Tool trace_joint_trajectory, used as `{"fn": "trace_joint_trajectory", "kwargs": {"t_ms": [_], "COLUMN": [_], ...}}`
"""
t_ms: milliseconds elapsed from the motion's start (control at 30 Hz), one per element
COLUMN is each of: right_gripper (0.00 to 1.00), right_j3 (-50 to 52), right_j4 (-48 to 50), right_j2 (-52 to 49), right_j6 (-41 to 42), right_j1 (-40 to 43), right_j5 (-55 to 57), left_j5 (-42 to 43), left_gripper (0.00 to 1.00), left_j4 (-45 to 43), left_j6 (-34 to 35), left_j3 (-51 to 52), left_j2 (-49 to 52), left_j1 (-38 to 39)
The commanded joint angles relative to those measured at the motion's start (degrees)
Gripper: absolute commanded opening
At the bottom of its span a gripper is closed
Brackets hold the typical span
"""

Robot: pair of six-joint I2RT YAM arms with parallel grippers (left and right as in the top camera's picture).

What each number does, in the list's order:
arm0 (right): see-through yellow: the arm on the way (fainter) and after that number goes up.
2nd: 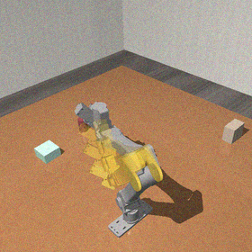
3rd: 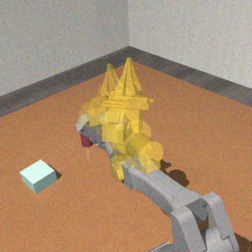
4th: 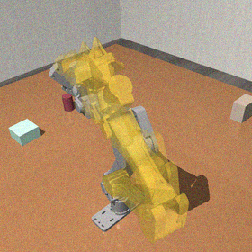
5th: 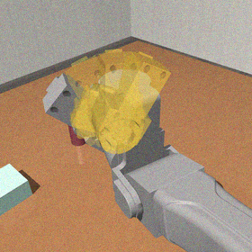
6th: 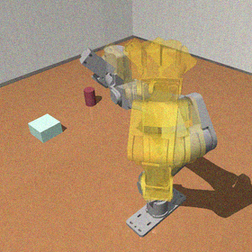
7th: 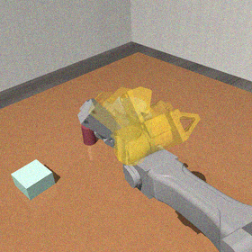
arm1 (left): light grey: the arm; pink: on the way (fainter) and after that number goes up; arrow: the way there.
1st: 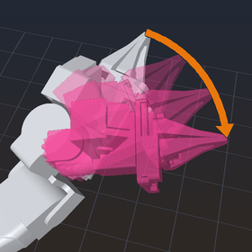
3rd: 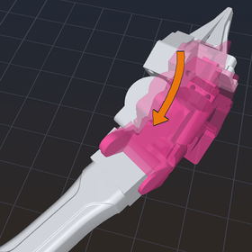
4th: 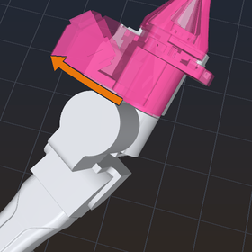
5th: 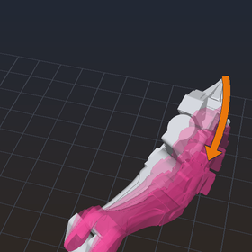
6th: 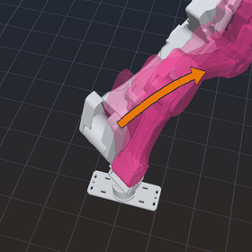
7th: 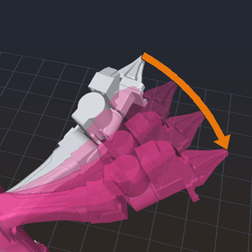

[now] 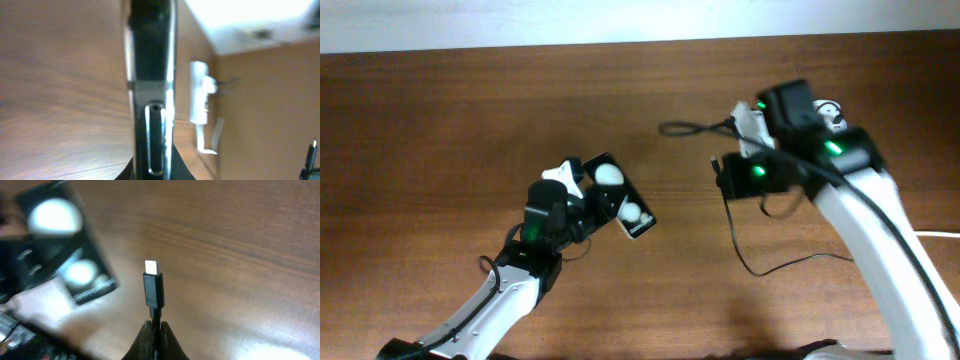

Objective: Plug charger to phone and switch on socket
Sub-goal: 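Insert the cable plug into the phone's bottom port with the right gripper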

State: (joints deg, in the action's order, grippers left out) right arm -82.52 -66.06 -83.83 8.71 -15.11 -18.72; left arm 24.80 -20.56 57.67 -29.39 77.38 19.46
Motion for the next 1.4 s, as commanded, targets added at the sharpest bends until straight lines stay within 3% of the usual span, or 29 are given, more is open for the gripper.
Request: {"fn": "trace_joint_trajectory", "kwargs": {"t_ms": [0, 133, 200, 300, 433, 833, 1367], "right_gripper": [0.04, 0.04, 0.04, 0.04, 0.04, 0.04, 0.04], "right_j3": [2.6, 15.2, 23.8, 31.0, 31.5, 31.5, 31.5], "right_j4": [-4.7, -2.2, 4.4, 13.6, 17.4, 22.9, 23.9], "right_j2": [11.9, 23.6, 26.8, 26.8, 26.8, 26.7, 24.9], "right_j6": [-2.5, -2.3, -1.4, 4.8, 11.2, 11.8, 11.7], "right_j1": [-0.3, -3.8, -8.4, -15.3, -17.9, -17.9, -17.9], "right_j5": [-11.3, -14.2, -20.0, -16.2, -10.6, -10.8, -11.9], "left_j5": [18.5, 23.0, 23.1, 23.7, 23.7, 24.0, 25.0], "left_gripper": [0.00, 0.00, 0.00, 0.00, 0.00, 0.00, 0.00], "left_j4": [-14.1, -25.2, -26.3, -26.7, -28.2, -30.2, -26.6], "left_j6": [-1.2, 4.0, 6.3, 7.2, 10.5, 17.6, 12.1], "left_j3": [-1.1, -1.1, -1.1, -1.1, -1.1, -1.1, -1.1], "left_j2": [-0.5, -0.5, -0.5, -0.5, -0.5, -0.5, -0.5], "left_j1": [-0.2, -0.2, -0.1, -0.2, -1.0, -2.4, -2.4]}}
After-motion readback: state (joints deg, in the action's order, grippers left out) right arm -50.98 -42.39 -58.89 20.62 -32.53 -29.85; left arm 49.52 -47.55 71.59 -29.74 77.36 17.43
